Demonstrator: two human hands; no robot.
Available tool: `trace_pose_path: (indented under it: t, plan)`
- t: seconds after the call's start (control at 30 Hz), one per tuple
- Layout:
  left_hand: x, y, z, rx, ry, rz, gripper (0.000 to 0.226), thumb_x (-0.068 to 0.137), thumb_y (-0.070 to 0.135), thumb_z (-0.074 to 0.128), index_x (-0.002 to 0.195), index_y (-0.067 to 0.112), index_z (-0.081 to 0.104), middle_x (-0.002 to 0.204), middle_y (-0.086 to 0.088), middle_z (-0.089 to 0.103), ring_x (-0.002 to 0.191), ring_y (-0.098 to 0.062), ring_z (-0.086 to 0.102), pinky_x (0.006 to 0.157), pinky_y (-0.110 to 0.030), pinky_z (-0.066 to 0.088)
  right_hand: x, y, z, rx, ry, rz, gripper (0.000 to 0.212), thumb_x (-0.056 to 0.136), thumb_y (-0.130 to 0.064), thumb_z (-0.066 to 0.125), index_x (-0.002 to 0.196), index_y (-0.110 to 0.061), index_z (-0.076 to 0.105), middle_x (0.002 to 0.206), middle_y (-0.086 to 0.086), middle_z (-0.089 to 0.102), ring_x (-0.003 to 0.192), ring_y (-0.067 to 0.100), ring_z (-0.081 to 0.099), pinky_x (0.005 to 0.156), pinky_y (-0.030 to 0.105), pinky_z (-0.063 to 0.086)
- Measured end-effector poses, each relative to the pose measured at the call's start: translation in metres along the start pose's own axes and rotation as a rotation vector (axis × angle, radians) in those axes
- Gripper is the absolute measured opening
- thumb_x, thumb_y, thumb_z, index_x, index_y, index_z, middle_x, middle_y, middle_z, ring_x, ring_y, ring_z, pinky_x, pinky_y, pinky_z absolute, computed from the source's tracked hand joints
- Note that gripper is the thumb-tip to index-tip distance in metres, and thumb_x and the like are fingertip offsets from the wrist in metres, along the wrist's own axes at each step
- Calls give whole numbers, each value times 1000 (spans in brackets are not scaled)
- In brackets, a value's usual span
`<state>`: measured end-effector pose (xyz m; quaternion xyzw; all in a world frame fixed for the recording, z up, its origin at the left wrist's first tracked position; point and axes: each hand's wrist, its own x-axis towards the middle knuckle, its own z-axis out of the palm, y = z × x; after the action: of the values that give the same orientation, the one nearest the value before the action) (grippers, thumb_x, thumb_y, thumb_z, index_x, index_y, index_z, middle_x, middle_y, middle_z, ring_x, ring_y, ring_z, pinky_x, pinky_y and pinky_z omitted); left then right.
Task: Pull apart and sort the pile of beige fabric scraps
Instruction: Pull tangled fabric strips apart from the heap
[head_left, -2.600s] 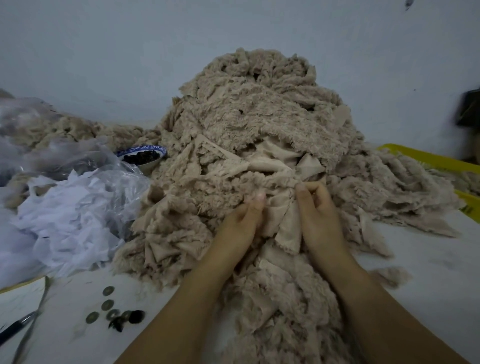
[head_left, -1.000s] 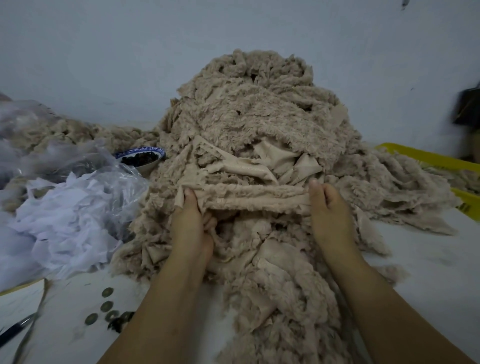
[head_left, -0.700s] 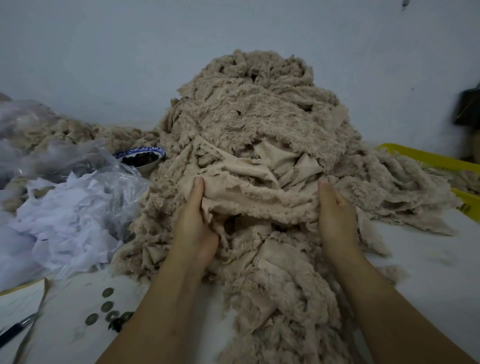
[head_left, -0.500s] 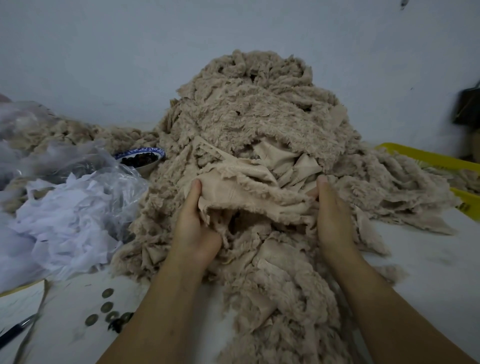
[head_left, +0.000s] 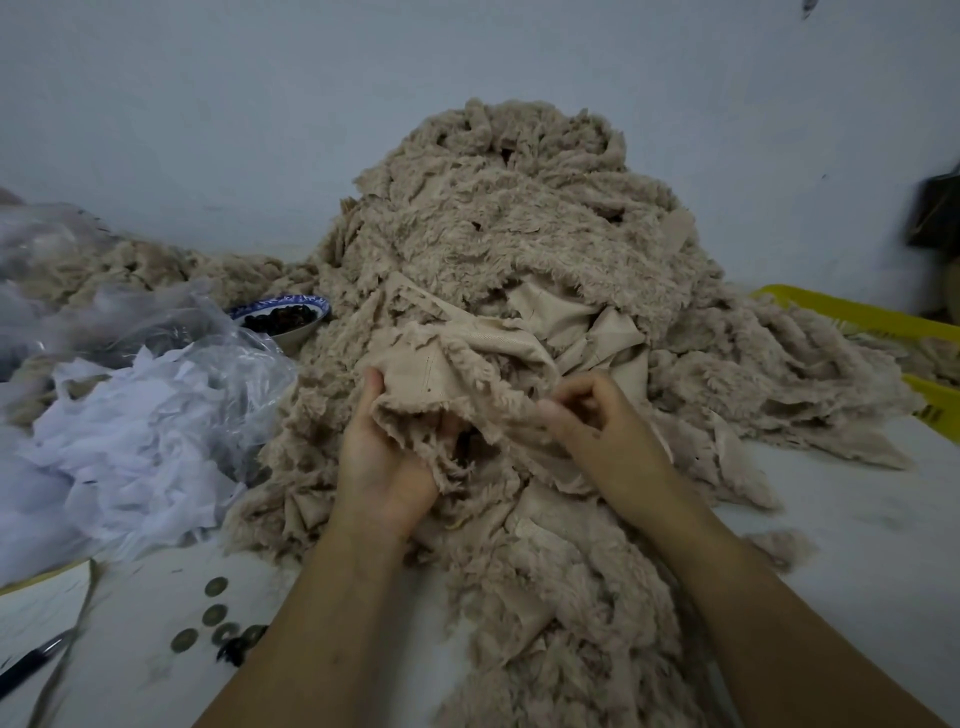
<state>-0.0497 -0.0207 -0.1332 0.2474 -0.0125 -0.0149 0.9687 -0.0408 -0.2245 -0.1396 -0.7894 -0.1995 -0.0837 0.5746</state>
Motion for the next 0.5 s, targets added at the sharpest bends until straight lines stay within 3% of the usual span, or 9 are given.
trace_pose_path:
  t: [0.07, 0.13, 0.2, 0.27, 0.3, 0.4, 0.5]
  plan:
    - [-1, 0, 1, -6, -16, -23, 67, 103, 54, 33, 126, 1, 67, 137, -22, 59, 122, -36, 62, 106, -49, 40, -2, 1, 5, -108, -74, -5, 31, 78, -68, 58, 99, -46, 57, 98, -32, 61, 93, -18, 56, 74, 1, 41]
    - [-1, 1, 0, -13, -16, -20, 65, 103, 53, 34, 126, 1, 67, 138, -22, 59, 123, -37, 61, 106, -50, 41, -1, 0, 8, -114, -23, -33, 20, 89, -54, 59, 87, -34, 61, 79, -25, 57, 73, -9, 54, 65, 5, 42]
    - [0, 2, -2, -36, -17, -14, 63, 103, 52, 36, 128, 2, 65, 139, -22, 58, 125, -36, 59, 109, -50, 39, 1, 1, 5, 58, 87, 1, 39, 90, -55, 57, 84, -17, 61, 69, -8, 55, 64, 2, 51, 59, 14, 43]
    - [0, 2, -3, -58, -19, -11, 63, 102, 53, 38, 129, 2, 64, 139, -22, 58, 125, -37, 59, 107, -50, 41, 4, 2, -1, 298, 161, 70, 56, 91, -57, 58, 90, -1, 59, 77, 14, 55, 74, 15, 53, 69, 29, 45]
    - [0, 1, -2, -62, -24, -9, 64, 102, 53, 38, 131, 2, 64, 138, -22, 58, 125, -37, 59, 104, -50, 43, 5, 1, -3, 400, 177, 103, 57, 90, -55, 61, 90, 2, 60, 81, 14, 57, 78, 19, 54, 73, 33, 44]
    - [1, 1, -3, -73, -10, -13, 65, 102, 54, 36, 139, 3, 56, 140, -23, 57, 130, -38, 55, 111, -52, 38, 9, 3, -6, 521, 185, 144, 37, 82, -56, 68, 82, -20, 77, 92, 4, 73, 87, 16, 69, 76, 24, 54]
    - [2, 2, -3, -66, 17, 1, 64, 104, 53, 34, 139, 4, 54, 139, -23, 57, 132, -38, 52, 113, -51, 36, 13, 5, -8, 500, 228, 189, 39, 75, -64, 70, 75, -26, 78, 87, 2, 75, 85, 17, 70, 81, 32, 55]
